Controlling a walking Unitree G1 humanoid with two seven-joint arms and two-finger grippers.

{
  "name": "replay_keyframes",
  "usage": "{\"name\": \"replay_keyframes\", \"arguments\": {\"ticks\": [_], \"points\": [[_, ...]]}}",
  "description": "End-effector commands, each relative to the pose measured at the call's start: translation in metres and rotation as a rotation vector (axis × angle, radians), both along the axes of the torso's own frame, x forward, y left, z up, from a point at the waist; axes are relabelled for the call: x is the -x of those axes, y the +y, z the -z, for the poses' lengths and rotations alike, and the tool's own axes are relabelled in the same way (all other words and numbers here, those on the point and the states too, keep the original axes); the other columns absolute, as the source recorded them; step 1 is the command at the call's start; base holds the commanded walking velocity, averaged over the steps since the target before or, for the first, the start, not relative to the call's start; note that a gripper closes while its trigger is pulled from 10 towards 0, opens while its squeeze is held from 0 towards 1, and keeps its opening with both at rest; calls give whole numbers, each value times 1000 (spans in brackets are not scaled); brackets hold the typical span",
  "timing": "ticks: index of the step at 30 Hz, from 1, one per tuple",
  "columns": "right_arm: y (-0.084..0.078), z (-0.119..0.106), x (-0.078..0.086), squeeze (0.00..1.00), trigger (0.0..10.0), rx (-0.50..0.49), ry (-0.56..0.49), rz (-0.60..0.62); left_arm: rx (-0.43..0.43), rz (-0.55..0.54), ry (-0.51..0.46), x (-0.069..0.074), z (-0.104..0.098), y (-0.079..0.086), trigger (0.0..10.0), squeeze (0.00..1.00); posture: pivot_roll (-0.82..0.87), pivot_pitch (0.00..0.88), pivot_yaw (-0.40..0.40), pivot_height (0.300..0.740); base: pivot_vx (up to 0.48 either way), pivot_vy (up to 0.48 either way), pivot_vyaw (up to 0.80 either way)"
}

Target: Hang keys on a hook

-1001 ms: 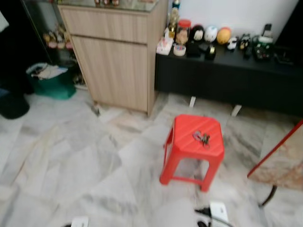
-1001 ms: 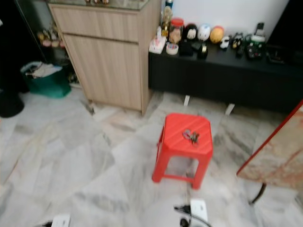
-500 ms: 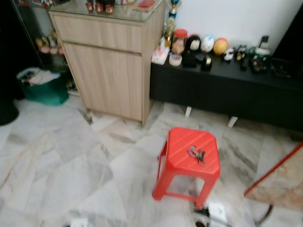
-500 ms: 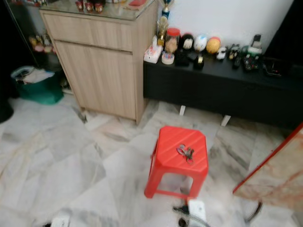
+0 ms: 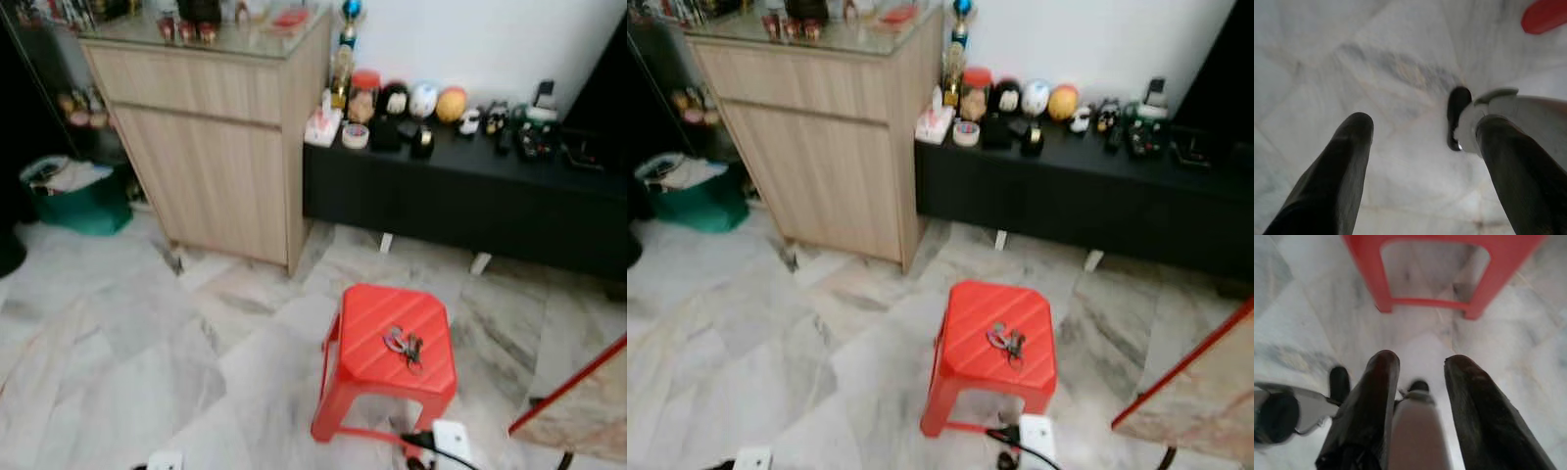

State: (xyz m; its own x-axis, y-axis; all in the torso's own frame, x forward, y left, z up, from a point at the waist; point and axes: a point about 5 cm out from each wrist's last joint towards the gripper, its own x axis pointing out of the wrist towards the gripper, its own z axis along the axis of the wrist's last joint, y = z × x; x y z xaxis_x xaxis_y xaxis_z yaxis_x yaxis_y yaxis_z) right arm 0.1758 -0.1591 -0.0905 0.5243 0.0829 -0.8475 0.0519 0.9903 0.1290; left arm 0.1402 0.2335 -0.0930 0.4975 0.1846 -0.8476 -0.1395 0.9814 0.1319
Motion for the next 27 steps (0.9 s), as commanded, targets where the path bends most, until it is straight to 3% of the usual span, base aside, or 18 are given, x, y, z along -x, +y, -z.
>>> {"name": "replay_keyframes", "arguments": {"ticks": [1, 22, 27], "points": [[-12, 1, 5, 0, 10000, 22, 12, 22, 10, 9, 6, 0, 1, -5, 10000, 0, 97, 63, -37, 723, 289, 0, 0], [-12, 1, 5, 0, 10000, 22, 12, 15, 5, 13, 16, 2, 2, -6, 10000, 0, 99, 64, -38, 723, 277, 0, 0], [-11, 1, 5, 0, 10000, 22, 11, 13, 1, 15, 19, 2, 2, -5, 10000, 0, 97, 59, -36, 723, 0, 0, 0]]}}
